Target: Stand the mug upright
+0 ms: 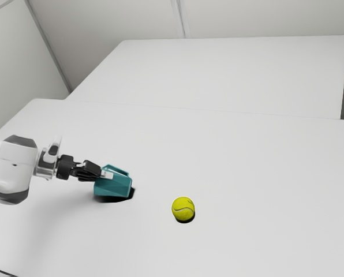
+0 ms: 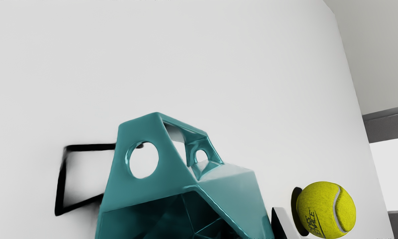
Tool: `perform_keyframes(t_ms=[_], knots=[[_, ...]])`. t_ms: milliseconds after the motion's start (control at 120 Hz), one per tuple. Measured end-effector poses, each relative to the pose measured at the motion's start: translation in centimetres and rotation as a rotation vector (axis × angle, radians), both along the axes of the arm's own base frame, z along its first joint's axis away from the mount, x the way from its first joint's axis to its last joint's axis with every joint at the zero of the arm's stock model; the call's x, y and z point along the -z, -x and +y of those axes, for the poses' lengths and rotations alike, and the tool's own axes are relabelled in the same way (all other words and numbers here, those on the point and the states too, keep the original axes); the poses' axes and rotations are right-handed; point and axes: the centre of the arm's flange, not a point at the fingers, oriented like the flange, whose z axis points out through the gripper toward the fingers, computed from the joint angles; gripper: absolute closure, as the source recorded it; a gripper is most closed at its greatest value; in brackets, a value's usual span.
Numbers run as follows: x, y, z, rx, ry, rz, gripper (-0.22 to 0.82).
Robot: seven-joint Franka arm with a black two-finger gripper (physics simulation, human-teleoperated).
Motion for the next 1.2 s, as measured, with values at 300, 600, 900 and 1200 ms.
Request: perform_keyframes(t_ms=[300,600,900,1200], knots=[[-4.0,-1.9,-1.0,0.060,-0.040,-0.082,0.78],[-10.8,-5.8,-2.5,0.295,-0.310,-0.067,0.79],[-13.9,-7.1,-6.4,0.447,-0.634,0.083,0.79],[-14.5,-7.3,-8.4,0.421,-0.888,0.205,0.79]])
